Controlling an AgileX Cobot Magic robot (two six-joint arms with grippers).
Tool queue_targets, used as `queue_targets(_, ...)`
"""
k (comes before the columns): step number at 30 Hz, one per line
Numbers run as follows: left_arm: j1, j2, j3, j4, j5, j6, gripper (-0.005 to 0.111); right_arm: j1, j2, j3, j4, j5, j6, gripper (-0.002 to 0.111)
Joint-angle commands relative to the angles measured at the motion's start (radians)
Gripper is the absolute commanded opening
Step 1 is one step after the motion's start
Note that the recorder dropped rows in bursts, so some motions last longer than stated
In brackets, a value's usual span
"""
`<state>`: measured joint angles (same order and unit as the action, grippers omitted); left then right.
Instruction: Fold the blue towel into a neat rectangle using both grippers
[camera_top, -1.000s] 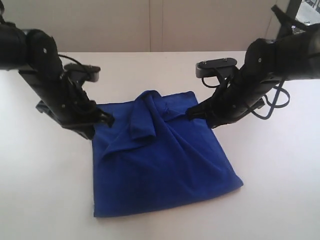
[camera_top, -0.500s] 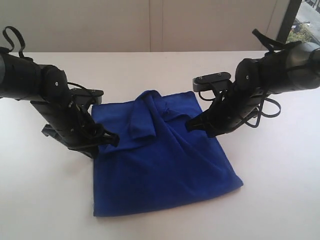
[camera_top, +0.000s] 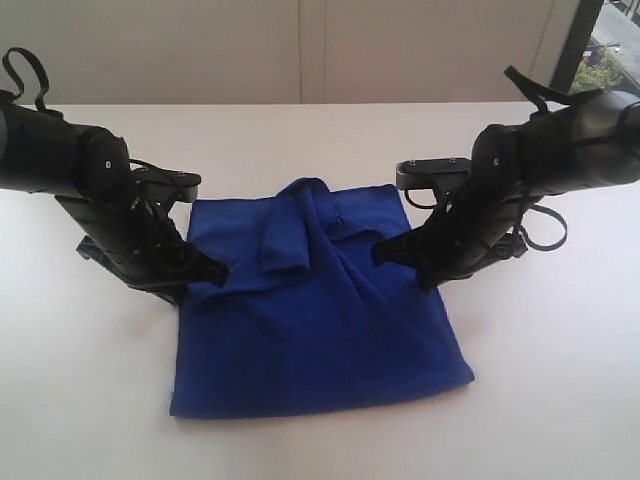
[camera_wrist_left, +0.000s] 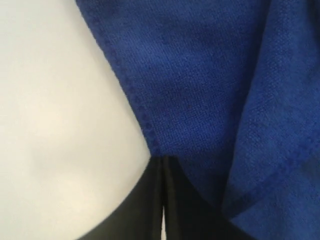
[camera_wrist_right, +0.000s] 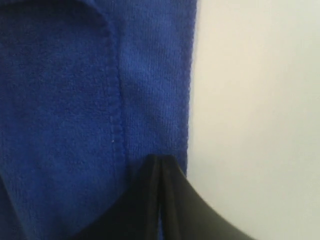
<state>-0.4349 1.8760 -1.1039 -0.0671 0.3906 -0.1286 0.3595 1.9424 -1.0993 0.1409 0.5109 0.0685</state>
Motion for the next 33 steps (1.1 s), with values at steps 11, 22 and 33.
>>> queue_targets(11,0.007,0.021,-0.009,0.038,-0.054,0.001,0.0,-0.001,-0.074,0.124,-0.003,-0.035,0.067,0.0)
queue_targets(22,0.011,-0.096,-0.109,0.043,0.142,0.001,0.0,-0.001,-0.204,0.054,0.001,-0.087,0.067,0.0)
queue_targets(33,0.011,-0.068,-0.238,-0.153,0.32,0.208,0.0,-0.051,-0.112,-0.104,0.363,0.024,-0.227,0.0)
